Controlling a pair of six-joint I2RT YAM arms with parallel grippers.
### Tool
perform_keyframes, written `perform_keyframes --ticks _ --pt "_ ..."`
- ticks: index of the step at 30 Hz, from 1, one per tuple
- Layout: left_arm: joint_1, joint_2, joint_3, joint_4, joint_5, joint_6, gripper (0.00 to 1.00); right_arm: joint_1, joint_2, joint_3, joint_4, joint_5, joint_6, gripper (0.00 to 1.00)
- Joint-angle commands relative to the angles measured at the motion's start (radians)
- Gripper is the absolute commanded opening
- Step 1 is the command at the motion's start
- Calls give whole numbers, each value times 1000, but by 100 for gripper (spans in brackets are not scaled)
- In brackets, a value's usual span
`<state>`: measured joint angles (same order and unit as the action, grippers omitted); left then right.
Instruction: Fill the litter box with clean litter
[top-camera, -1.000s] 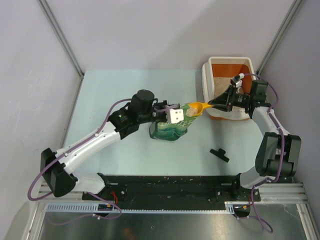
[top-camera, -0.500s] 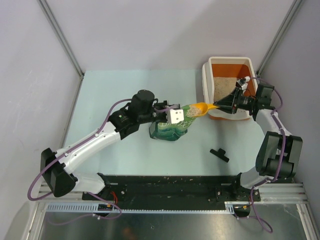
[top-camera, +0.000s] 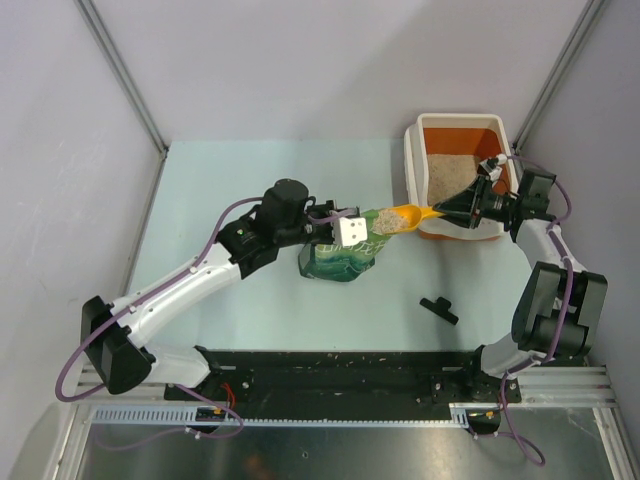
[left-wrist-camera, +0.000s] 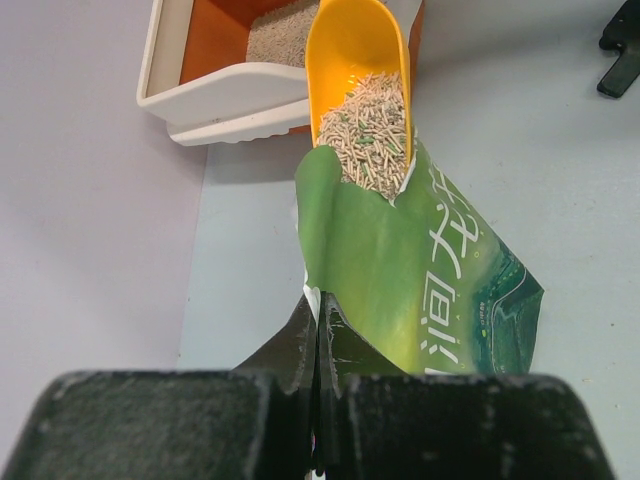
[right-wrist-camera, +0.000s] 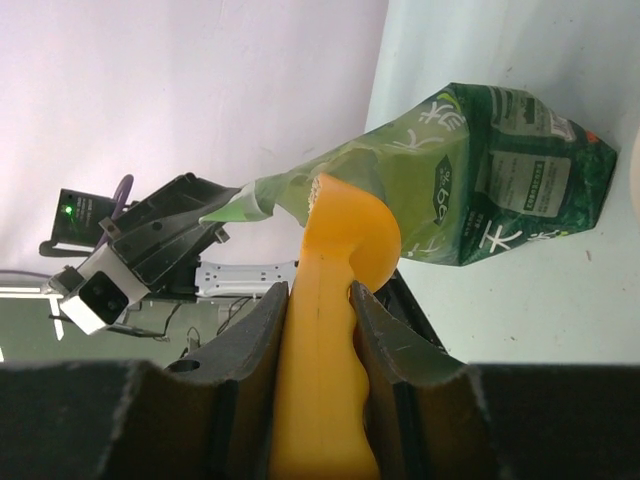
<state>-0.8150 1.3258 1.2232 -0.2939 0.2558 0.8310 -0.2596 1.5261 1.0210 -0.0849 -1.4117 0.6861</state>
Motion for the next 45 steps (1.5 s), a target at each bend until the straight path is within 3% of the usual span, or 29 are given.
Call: perform_keyframes --ticks 1,3,7,13,29,33,35,36,38,45 --pt "8 -8 38 42 -13 10 0 -3 8 -1 74 -101 64 0" --pt "8 -5 36 41 -12 13 0 -3 34 -1 120 -136 75 0" --pt "7 6 44 41 -10 17 0 -15 62 -1 -28 -145 -23 0" --pt "11 27 67 41 -3 20 0 -33 51 2 -33 -150 -23 0" --pt "17 67 104 41 30 33 0 -56 -33 7 -12 -27 19 0" --pt "17 82 116 41 36 33 0 -50 -50 -8 74 5 116 0" --pt "17 87 121 41 39 33 0 -50 -55 -36 215 17 226 0" --pt "16 90 121 41 39 33 0 -50 -55 -79 391 22 383 0" --pt "19 90 124 41 42 34 0 -50 -49 -98 514 31 469 0" --pt "28 90 122 41 45 33 0 -53 -52 -101 479 31 443 0"
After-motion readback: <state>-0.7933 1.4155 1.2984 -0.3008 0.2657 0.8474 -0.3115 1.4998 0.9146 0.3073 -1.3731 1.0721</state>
